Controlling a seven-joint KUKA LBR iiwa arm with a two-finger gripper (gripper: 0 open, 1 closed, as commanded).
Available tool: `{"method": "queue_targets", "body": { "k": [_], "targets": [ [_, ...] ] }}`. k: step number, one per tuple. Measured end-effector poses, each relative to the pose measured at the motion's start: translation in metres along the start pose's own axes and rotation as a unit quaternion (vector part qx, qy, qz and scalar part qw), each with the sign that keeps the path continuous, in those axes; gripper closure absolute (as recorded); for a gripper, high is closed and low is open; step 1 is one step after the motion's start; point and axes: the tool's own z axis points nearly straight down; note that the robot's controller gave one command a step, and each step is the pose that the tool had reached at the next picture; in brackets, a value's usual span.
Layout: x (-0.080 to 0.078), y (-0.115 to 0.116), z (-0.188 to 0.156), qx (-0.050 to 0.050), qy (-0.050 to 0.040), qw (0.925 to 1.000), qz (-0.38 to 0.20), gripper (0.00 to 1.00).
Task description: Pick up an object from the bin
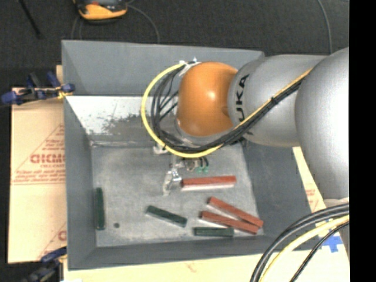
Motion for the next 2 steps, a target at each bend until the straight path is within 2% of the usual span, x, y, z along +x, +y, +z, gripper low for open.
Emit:
{"method": "queue_targets", "body": {
  "k": [1, 2],
  "targets": [
    [0.037, -0.016, 0.026, 0.0, -0.0012, 1.0, 0.006, 0.0],
    [0.05, -0.013, 0.034, 0.002, -0.0043, 0.9975, 0.07, 0.0]
  ]
}}
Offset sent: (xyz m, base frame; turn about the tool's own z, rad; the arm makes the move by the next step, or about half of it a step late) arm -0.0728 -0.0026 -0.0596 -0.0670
